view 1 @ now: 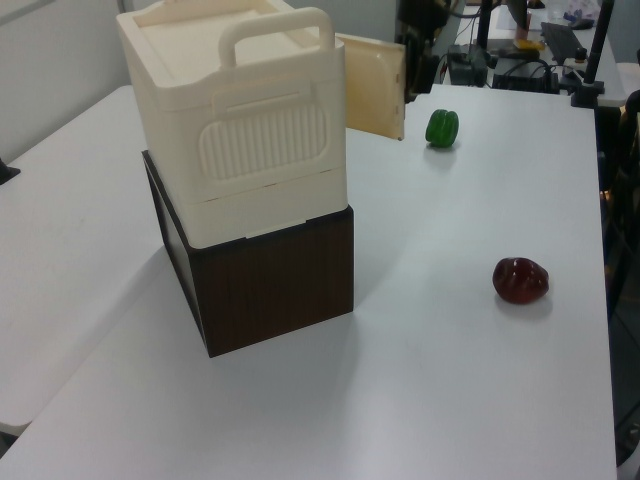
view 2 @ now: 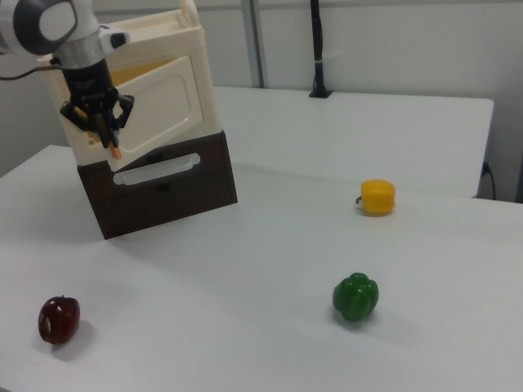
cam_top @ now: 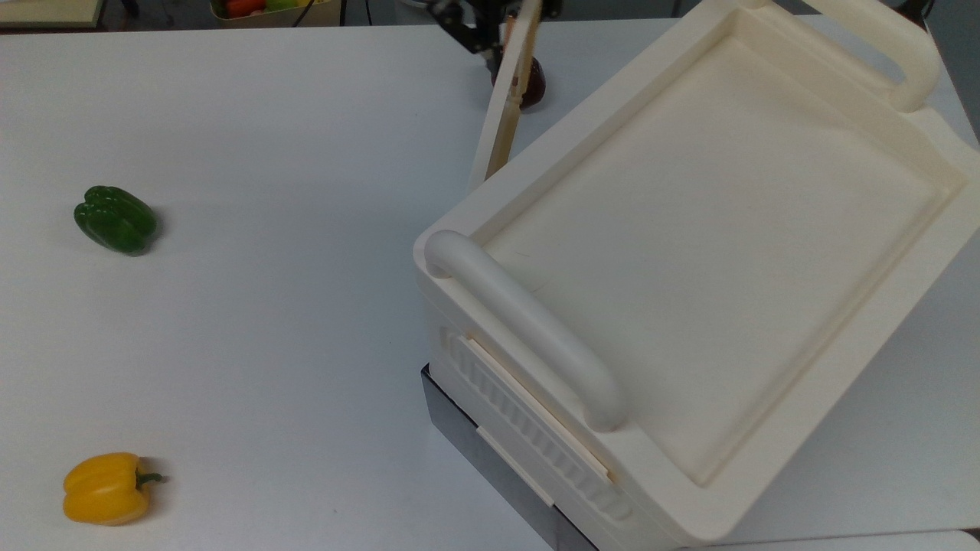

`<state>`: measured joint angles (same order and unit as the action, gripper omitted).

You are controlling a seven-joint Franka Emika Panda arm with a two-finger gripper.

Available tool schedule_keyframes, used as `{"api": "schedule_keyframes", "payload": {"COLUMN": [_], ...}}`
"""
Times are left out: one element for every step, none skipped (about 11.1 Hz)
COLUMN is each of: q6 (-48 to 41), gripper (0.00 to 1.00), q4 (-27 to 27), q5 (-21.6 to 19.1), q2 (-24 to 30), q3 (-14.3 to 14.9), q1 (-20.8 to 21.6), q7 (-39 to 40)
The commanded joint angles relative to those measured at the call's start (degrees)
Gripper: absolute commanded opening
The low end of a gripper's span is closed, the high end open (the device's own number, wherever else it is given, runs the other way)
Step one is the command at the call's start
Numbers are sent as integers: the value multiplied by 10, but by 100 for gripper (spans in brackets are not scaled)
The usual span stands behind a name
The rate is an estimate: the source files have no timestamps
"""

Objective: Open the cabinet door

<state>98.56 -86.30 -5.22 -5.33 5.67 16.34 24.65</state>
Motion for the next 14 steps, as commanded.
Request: {"api": "schedule_keyframes", "payload": {"q6": [-88, -108, -110, -110, -111, -115, -129, -135, -135, -134, -128, -127, -126, -123], "gripper": [47, 99, 100, 100, 100, 100, 100, 100, 100, 100, 100, 100, 100, 100], "q4": [-12, -11, -10, -12, -13, -14, -13, -11, -11, -11, -11, -12, -12, -11], "q5": [0, 10, 11, 11, 13, 21, 37, 38, 36, 36, 40, 41, 41, 41], "q2": [45, 46, 45, 44, 44, 44, 45, 45, 46, 45, 43, 40, 38, 39], "q3": [22, 39, 55, 64, 65, 66, 65, 63, 57, 49, 42, 41, 41, 43], "q1": [-33, -38, -42, -54, -68, -79, -95, -114, -135, -147, -157, -162, -162, -162], "q7": [0, -2, -5, -6, -9, -12, -12, -14, -31, -88, -142, -169, -177, -184]}}
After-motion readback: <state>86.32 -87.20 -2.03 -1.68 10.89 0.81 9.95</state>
